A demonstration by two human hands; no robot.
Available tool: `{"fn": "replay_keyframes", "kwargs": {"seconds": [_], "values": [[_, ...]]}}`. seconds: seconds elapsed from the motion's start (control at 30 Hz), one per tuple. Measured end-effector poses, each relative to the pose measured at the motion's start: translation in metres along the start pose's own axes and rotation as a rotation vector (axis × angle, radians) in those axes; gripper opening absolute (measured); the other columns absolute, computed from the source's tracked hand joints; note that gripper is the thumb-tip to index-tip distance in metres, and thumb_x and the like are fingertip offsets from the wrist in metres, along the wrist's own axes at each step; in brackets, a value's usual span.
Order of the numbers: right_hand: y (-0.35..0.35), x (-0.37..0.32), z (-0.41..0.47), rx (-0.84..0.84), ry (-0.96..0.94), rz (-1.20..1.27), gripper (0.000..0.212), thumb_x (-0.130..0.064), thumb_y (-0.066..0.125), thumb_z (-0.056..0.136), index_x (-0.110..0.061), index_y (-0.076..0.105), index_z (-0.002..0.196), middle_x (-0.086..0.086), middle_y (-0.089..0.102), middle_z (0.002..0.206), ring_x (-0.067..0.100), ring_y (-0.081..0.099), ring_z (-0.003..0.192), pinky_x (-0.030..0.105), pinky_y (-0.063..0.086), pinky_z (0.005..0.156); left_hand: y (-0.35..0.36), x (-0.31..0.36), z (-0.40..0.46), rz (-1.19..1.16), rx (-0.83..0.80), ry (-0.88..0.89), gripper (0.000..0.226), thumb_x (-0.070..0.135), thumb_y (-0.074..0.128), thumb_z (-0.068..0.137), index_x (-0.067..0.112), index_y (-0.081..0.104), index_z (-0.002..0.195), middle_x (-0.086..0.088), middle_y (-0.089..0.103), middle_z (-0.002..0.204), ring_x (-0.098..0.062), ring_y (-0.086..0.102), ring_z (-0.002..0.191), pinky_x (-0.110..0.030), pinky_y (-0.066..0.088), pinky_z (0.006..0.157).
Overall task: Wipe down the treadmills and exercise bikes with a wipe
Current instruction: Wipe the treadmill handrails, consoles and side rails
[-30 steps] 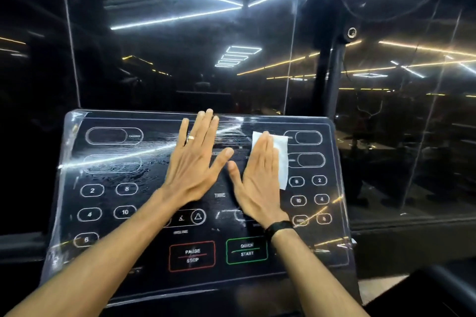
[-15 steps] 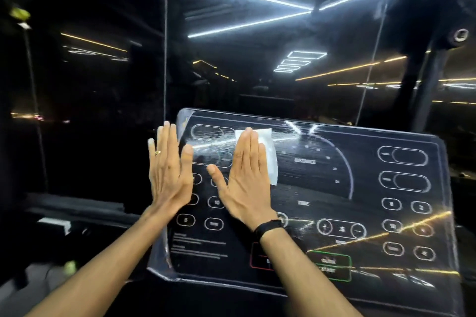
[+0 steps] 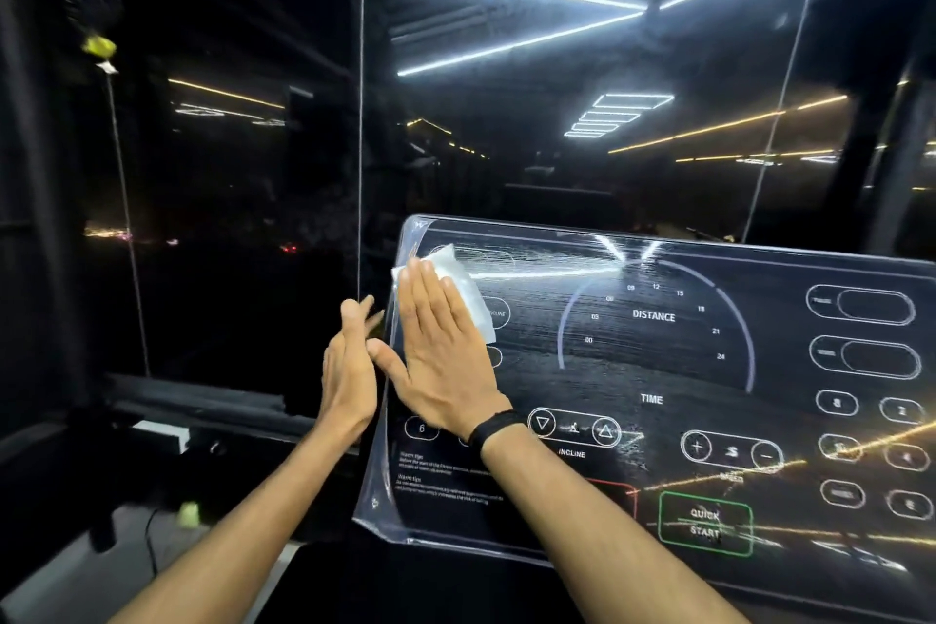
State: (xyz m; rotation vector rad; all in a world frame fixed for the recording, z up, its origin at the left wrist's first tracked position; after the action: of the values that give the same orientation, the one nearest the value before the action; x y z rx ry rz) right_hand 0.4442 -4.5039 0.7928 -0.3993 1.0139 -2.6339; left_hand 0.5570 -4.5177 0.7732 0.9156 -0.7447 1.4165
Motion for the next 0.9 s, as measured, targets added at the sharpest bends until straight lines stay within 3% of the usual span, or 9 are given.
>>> {"fn": "replay_keyframes", "kwargs": {"seconds": [0.07, 0.23, 0.3, 0.37, 0.47, 0.53, 0.73, 0.83, 0.9], "values": [[0.004, -0.004, -0.004, -0.03, -0.059, -0.009, 0.08, -0.056, 0.007, 0.101, 0.0, 0.005, 0.158, 0.015, -0.002, 0.167, 0.021, -0.011, 0.154, 0.043, 0.003, 0.126, 0.001, -0.001, -0.001, -0.07, -0.008, -0.03, 0.088, 0.075, 0.014, 0.093, 0.014, 0.052, 0.142, -0.01, 0.058, 0.14, -0.009, 0.053, 0.127, -0.025, 0.037, 0.109], [0.009, -0.011, -0.03, -0.094, -0.137, -0.068, 0.071, -0.045, 0.01, 0.103, -0.002, 0.003, 0.158, 0.013, -0.003, 0.167, 0.02, -0.013, 0.154, 0.041, 0.003, 0.125, 0.003, -0.004, -0.008, -0.128, 0.007, -0.04, 0.086, 0.081, 0.021, 0.087, 0.019, 0.066, 0.126, -0.004, 0.068, 0.127, -0.011, 0.06, 0.122, -0.033, 0.04, 0.111], [0.01, -0.01, -0.048, -0.11, -0.163, -0.08, 0.069, -0.043, 0.017, 0.104, -0.003, 0.003, 0.159, 0.012, -0.003, 0.167, 0.02, -0.013, 0.154, 0.041, 0.003, 0.125, 0.006, 0.0, -0.015, 0.067, 0.116, 0.017, 0.088, 0.077, 0.016, 0.084, 0.02, 0.059, 0.137, -0.002, 0.06, 0.139, -0.015, 0.051, 0.133, -0.028, 0.031, 0.113], [0.008, -0.005, -0.064, -0.119, -0.149, -0.067, 0.07, -0.041, 0.024, 0.104, -0.004, 0.003, 0.159, 0.011, -0.004, 0.168, 0.019, -0.012, 0.154, 0.041, 0.004, 0.125, 0.013, 0.008, -0.025, 0.341, 0.188, 0.198, 0.081, 0.062, 0.014, 0.09, 0.015, 0.039, 0.151, -0.005, 0.038, 0.157, -0.017, 0.03, 0.147, -0.032, 0.015, 0.121], [-0.001, 0.006, -0.08, -0.118, -0.106, -0.095, 0.071, -0.037, 0.026, 0.1, -0.005, 0.002, 0.159, 0.01, -0.006, 0.167, 0.02, -0.012, 0.154, 0.04, 0.002, 0.126, 0.032, 0.016, -0.036, 0.623, 0.123, 0.575, 0.067, 0.04, 0.021, 0.1, 0.004, 0.02, 0.156, -0.012, 0.012, 0.165, -0.022, 0.007, 0.154, -0.047, -0.002, 0.124], [-0.01, 0.016, -0.088, -0.122, -0.076, -0.133, 0.072, -0.037, 0.025, 0.099, -0.005, 0.001, 0.159, 0.012, -0.006, 0.167, 0.022, -0.012, 0.154, 0.039, -0.002, 0.126, 0.046, 0.02, -0.04, 0.695, 0.07, 0.681, 0.066, 0.035, 0.023, 0.101, 0.001, 0.017, 0.156, -0.016, 0.008, 0.165, -0.026, 0.005, 0.154, -0.053, -0.003, 0.123], [-0.034, 0.052, -0.111, -0.132, 0.008, -0.138, 0.074, -0.033, 0.029, 0.096, -0.003, 0.001, 0.158, 0.012, -0.004, 0.167, 0.022, -0.012, 0.154, 0.04, 0.004, 0.126, 0.097, 0.03, -0.059, 0.748, -0.062, 0.749, 0.071, 0.045, 0.014, 0.102, 0.0, 0.012, 0.156, -0.015, 0.003, 0.166, -0.029, 0.003, 0.154, -0.061, -0.003, 0.121], [-0.048, 0.072, -0.124, -0.1, 0.067, -0.128, 0.07, -0.033, 0.024, 0.1, -0.003, 0.0, 0.158, 0.011, -0.005, 0.168, 0.02, -0.01, 0.154, 0.04, 0.005, 0.126, 0.119, 0.03, -0.066, 0.809, -0.119, 0.776, 0.076, 0.051, 0.015, 0.101, 0.0, 0.01, 0.156, -0.015, 0.0, 0.166, -0.029, 0.002, 0.154, -0.058, -0.006, 0.121], [-0.058, 0.087, -0.134, -0.077, 0.113, -0.134, 0.072, -0.033, 0.032, 0.102, -0.003, -0.002, 0.158, 0.01, -0.008, 0.168, 0.019, -0.01, 0.154, 0.039, 0.004, 0.126, 0.133, 0.03, -0.072, 0.86, -0.171, 0.803, 0.08, 0.055, 0.018, 0.098, 0.001, 0.009, 0.157, -0.015, -0.002, 0.166, -0.028, 0.001, 0.154, -0.054, -0.009, 0.122]]}}
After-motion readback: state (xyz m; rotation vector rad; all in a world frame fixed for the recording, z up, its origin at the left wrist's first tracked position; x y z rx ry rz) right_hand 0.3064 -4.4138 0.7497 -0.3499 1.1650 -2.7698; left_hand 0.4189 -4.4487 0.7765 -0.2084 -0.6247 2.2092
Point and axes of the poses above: each hand's wrist, its own z-axis towards the middle knuckle, its own y-axis out of the palm, x = y × z, the point moved 2 cm from there along z, towards the middle knuckle
